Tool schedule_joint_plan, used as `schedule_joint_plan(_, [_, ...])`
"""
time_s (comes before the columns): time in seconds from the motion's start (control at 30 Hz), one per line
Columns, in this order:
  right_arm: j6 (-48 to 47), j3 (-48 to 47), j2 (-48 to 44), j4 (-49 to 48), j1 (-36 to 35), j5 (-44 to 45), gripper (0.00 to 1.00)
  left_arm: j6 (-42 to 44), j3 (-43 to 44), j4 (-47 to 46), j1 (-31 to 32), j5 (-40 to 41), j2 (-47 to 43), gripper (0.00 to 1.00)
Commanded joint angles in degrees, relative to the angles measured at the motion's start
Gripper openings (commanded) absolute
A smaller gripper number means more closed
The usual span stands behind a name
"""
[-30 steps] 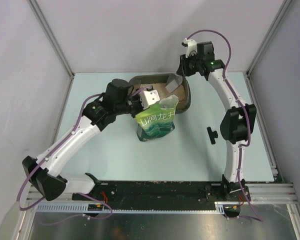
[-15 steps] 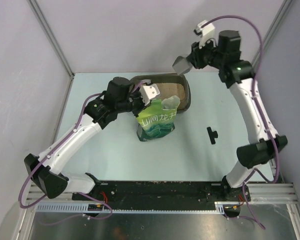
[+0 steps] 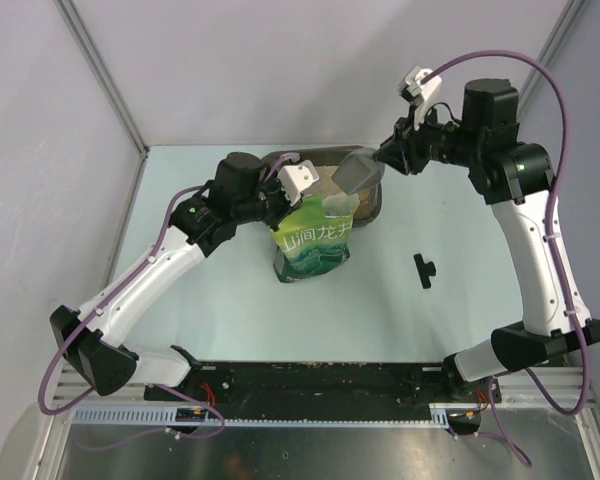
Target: Fill the litter box with clean litter
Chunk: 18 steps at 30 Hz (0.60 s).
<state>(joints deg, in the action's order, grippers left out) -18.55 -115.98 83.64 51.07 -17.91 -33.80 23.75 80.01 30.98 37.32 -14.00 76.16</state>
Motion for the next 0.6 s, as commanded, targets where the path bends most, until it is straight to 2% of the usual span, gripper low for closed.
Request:
schedule_joint_plan(0.0, [-2.81, 1.28, 1.09, 1.66, -0.63, -1.79, 0.0, -2.04, 2.61, -6.37, -0.14, -0.41, -2.77, 0.0])
schedule_joint_plan(0.2, [-6.84, -0.47, 3.72, 4.3, -2.12, -3.11, 0.0, -1.69, 1.82, -6.46, -0.06, 0.03, -3.65, 0.0])
schedule_joint_plan(0.43, [-11.69, -2.58, 8.12, 11.67, -4.5, -3.73, 0.0, -1.69, 1.38, -6.46, -0.06, -0.33, -4.44, 0.0])
schedule_joint_plan(0.5, [-10.38, -2.32, 9.61, 11.78, -5.55, -1.28, 0.0, -1.77, 1.2, -6.55, -0.14, -0.85, -4.7, 0.0])
schedule_joint_plan(0.53, [-6.89, -1.71, 10.05, 10.12, -6.95, 0.82, 0.0, -1.77, 1.03, -6.46, -0.06, -1.12, -4.88, 0.0])
schedule_joint_plan(0.57, [-3.55, -1.44, 10.93, 8.8, -7.92, 6.32, 0.0, -1.95, 0.94, -6.55, -0.14, -1.29, -4.97, 0.0])
